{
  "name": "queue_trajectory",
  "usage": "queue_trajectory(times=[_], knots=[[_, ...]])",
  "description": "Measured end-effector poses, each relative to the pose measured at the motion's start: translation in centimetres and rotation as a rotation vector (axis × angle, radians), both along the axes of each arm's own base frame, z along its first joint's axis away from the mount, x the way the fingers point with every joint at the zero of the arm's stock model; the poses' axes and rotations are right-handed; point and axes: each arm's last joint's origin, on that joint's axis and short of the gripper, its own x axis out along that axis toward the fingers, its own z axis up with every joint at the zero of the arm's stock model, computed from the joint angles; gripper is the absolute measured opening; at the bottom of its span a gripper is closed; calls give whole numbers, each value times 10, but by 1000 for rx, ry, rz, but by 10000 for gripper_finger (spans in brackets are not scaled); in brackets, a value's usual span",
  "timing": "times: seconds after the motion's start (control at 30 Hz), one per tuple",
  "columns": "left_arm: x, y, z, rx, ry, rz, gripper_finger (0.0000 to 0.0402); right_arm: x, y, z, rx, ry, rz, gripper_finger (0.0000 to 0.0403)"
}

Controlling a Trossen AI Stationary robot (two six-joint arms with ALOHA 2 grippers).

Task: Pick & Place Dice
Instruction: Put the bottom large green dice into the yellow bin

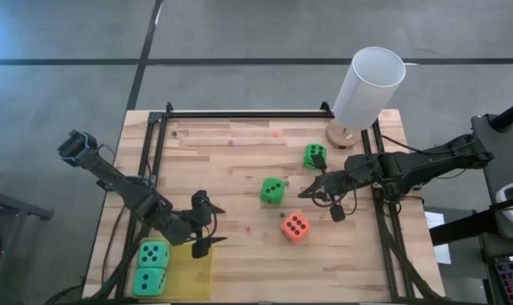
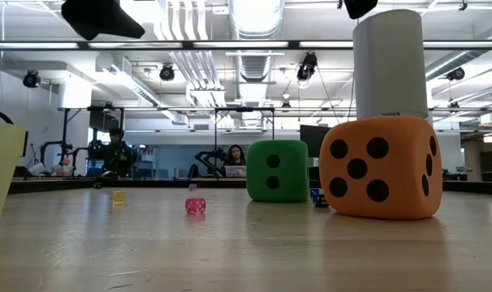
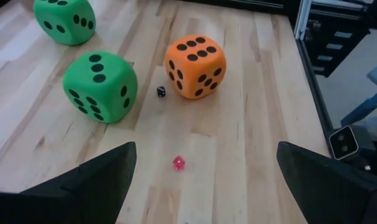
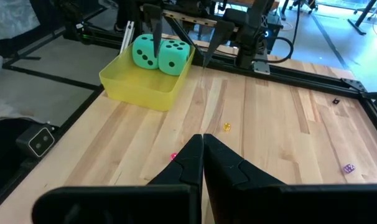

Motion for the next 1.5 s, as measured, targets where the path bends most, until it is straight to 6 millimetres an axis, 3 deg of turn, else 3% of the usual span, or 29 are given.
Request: queue_trajectory(times=[0.17,0.43,0.7,0.93,1.17,1.5], knots=[[0,0,0,-1,-1,0,391,1,0,0,-43,-24,18,8],[0,0,0,-2,-3,0,392,6,-2,-29,-46,62,-6,8],[0,0,0,-4,-6,-1,388,33,-4,-63,-13,199,-100,8],[0,0,1,-6,-8,-1,390,63,-32,-74,2,285,-338,8],[0,0,0,-3,-6,-1,387,60,-45,-85,-7,504,-401,8],[0,0,0,-1,-5,-2,387,64,-45,-108,28,604,-417,8]])
